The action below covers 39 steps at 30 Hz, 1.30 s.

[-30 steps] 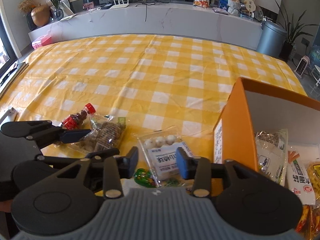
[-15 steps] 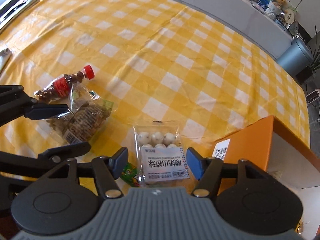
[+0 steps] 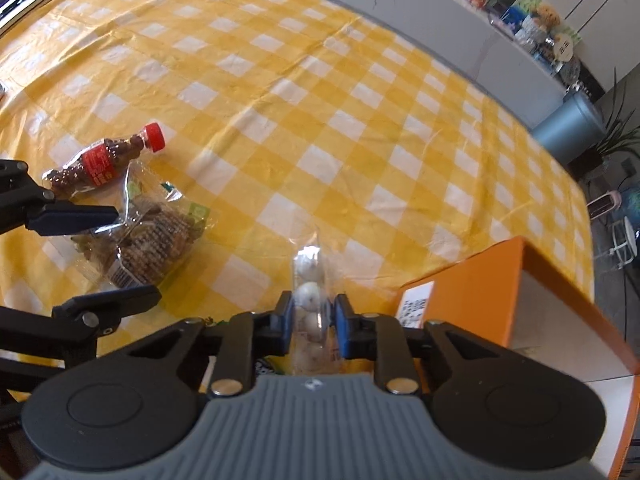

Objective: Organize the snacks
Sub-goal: 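Lift the white-ball bag off the table with the right tool, then close the left tool on the brown nut bag while the right holds the white-ball bag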

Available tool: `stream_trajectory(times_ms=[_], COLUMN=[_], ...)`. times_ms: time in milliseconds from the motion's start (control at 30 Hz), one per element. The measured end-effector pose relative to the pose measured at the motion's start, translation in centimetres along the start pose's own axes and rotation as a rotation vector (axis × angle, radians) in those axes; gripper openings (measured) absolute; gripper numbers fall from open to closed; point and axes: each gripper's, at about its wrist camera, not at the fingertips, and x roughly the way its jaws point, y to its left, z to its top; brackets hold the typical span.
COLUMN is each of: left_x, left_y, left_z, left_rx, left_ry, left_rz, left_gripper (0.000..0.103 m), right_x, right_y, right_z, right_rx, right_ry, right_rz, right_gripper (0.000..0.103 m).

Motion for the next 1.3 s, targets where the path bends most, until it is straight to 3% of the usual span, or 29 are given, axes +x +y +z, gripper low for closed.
stream_trajectory(times_ms=[300,600,967,1167,1300], left_x=[-2.6,-6.5,-9.4,-8.9,-7.3], left_y=[-0.7,-2.6,-7.5,-10.8,-13.1], left_z=[0.2,1.1,3.9,6.3,8.0], left_rx=[-0.031,-0.053,0.025,0.112,0.140], left_ry=[-0.066,-0.142,-0.219,-0.234,-0.214], left_rz=[0.011,-0.003,-0.127,-0.195,-0.291], left_gripper=[0.055,0.055,0.055,0.055,0.055], right_x=[-4.3,-9.4,-15.5,-18.5,-19.1], right_y=[-1.6,-2.8,-6.9,-11.4,-15.0], right_z=[-0.8,-4.0,-9.5,-13.1,-15.8], right_rx=[0.085,0.284,0.422,0.480,0.567], right_ry=[-0.152,-0.323,-0.460,-0.504,-0.487], right_rz=[0.010,0.174,0.242,0.141,0.053], right_gripper=[0.013,0.013,0.014,0.014,0.014])
